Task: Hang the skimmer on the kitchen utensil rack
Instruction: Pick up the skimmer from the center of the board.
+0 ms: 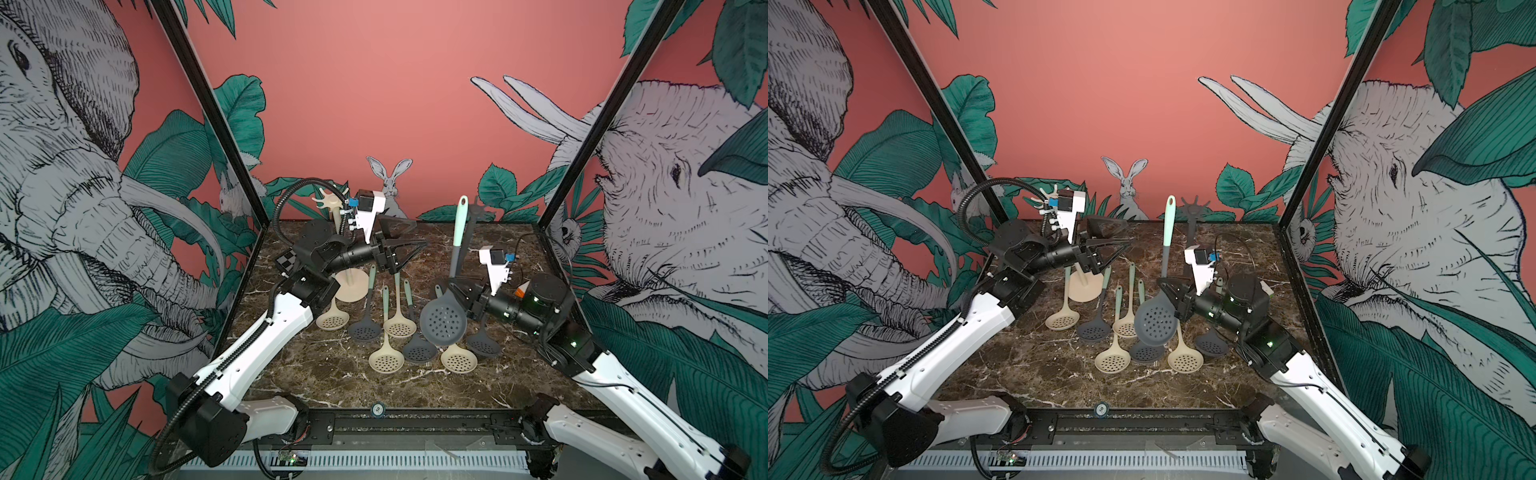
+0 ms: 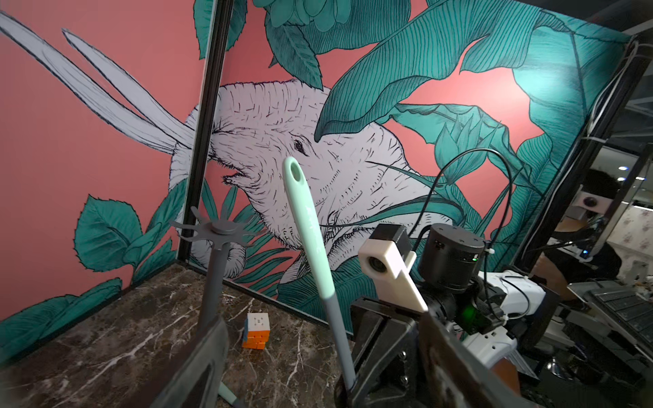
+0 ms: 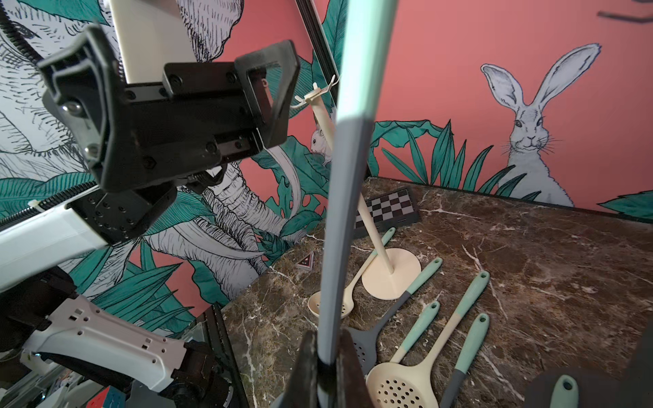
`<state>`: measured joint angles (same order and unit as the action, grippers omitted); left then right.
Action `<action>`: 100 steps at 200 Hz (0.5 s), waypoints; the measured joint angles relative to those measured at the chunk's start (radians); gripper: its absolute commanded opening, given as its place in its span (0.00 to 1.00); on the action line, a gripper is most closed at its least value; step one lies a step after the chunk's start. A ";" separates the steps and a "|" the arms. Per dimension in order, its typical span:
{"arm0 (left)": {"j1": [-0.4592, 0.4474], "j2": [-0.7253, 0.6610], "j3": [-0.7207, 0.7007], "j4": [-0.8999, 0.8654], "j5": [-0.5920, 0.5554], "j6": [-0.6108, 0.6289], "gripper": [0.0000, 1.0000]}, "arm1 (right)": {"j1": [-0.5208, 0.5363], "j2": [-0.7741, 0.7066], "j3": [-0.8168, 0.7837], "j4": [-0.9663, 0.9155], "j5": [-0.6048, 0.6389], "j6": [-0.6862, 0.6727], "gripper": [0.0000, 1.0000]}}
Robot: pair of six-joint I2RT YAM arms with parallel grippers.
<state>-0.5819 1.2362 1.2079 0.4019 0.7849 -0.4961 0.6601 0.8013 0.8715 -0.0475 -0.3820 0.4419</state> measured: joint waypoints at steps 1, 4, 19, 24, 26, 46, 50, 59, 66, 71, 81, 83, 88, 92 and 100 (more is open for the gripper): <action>0.000 -0.001 0.000 0.000 -0.001 0.001 0.86 | 0.000 -0.004 -0.003 -0.002 0.000 0.000 0.00; 0.000 -0.002 -0.001 0.000 -0.003 0.005 0.86 | -0.002 -0.013 -0.009 -0.006 0.000 -0.001 0.00; 0.000 -0.002 -0.003 -0.001 -0.010 0.021 0.86 | -0.010 -0.045 -0.038 -0.021 -0.004 -0.002 0.00; 0.000 0.000 -0.004 -0.001 -0.012 0.024 0.86 | -0.013 -0.053 -0.048 -0.025 -0.006 -0.002 0.00; 0.000 0.001 -0.005 -0.001 -0.012 0.024 0.86 | -0.015 -0.057 -0.052 -0.025 -0.008 -0.002 0.00; 0.000 0.020 -0.008 -0.001 -0.012 0.026 0.85 | -0.028 -0.084 -0.096 -0.033 -0.027 0.002 0.00; 0.000 0.023 -0.008 -0.001 -0.012 0.026 0.85 | -0.032 -0.089 -0.106 -0.032 -0.034 0.004 0.00; 0.000 0.033 -0.010 -0.001 -0.012 0.026 0.85 | -0.044 -0.098 -0.127 -0.029 -0.050 0.012 0.00; 0.000 0.039 -0.012 -0.001 -0.012 0.026 0.85 | -0.055 -0.103 -0.143 -0.023 -0.063 0.021 0.00; 0.000 0.043 -0.012 -0.001 -0.012 0.026 0.85 | -0.063 -0.106 -0.153 -0.017 -0.073 0.027 0.00; 0.000 0.050 -0.012 -0.001 -0.012 0.026 0.85 | -0.085 -0.107 -0.174 -0.002 -0.098 0.045 0.00; 0.000 0.051 -0.012 -0.001 -0.011 0.026 0.84 | -0.087 -0.107 -0.175 -0.002 -0.100 0.046 0.00; 0.000 0.055 -0.012 -0.001 -0.011 0.026 0.84 | -0.100 -0.107 -0.187 0.013 -0.111 0.054 0.00; 0.000 0.057 -0.012 -0.001 -0.011 0.025 0.84 | -0.107 -0.106 -0.195 0.022 -0.119 0.063 0.00; 0.000 0.060 -0.012 -0.001 -0.011 0.025 0.84 | -0.121 -0.106 -0.206 0.036 -0.134 0.072 0.00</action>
<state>-0.5819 1.2961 1.1957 0.4011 0.7742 -0.4713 0.5396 0.6956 0.6651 -0.0116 -0.5159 0.5144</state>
